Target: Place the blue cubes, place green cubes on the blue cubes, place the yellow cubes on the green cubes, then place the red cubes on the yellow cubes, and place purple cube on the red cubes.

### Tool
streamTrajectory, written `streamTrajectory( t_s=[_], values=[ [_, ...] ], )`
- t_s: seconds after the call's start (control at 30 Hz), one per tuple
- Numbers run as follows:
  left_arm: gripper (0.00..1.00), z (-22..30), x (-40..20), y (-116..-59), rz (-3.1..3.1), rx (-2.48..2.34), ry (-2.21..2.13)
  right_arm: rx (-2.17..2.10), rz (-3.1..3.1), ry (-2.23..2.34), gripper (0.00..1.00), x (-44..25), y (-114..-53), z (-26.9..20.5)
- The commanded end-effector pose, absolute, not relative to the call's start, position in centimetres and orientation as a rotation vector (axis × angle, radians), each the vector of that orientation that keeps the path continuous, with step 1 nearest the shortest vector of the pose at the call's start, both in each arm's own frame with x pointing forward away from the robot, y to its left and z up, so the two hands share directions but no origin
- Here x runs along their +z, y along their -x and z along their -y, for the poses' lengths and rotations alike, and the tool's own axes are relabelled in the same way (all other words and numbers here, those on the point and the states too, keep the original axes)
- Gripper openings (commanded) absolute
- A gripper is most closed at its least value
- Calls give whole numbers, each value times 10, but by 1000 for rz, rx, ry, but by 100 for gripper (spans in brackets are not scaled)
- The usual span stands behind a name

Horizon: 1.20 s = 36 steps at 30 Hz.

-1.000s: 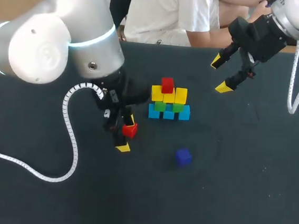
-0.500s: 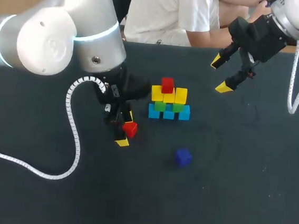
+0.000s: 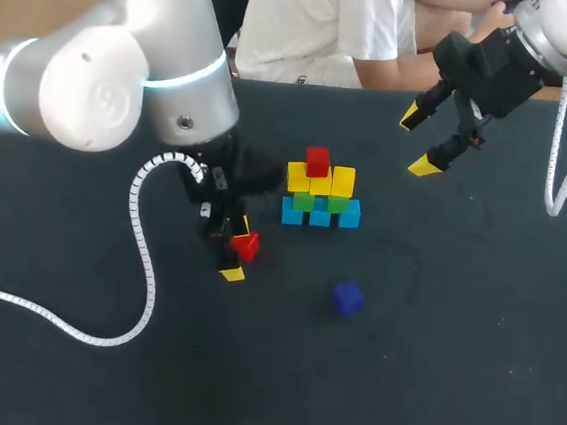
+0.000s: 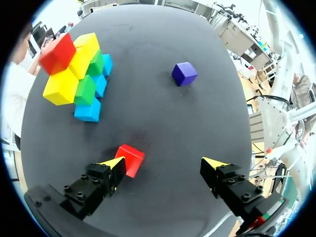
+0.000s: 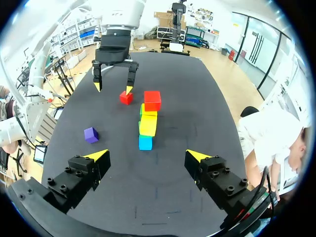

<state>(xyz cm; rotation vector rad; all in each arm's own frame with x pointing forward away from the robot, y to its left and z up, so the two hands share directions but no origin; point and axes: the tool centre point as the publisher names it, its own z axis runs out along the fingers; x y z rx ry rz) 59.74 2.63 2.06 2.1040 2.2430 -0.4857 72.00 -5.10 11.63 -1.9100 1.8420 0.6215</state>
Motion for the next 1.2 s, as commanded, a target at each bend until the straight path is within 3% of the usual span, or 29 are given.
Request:
streamTrajectory(
  t_s=[0.03, 0.9, 1.2],
  values=[
    [100, -30, 24, -600, -2223, -473, -2081, 623, -1841, 1910, 100, 116, -720, 51],
    [100, -28, 24, -649, -2165, -473, -2250, 623, -1841, 1910, 100, 116, -720, 51],
    [100, -31, 20, -636, -2191, -492, -2226, 623, -1841, 1910, 100, 116, -720, 51]
  ],
)
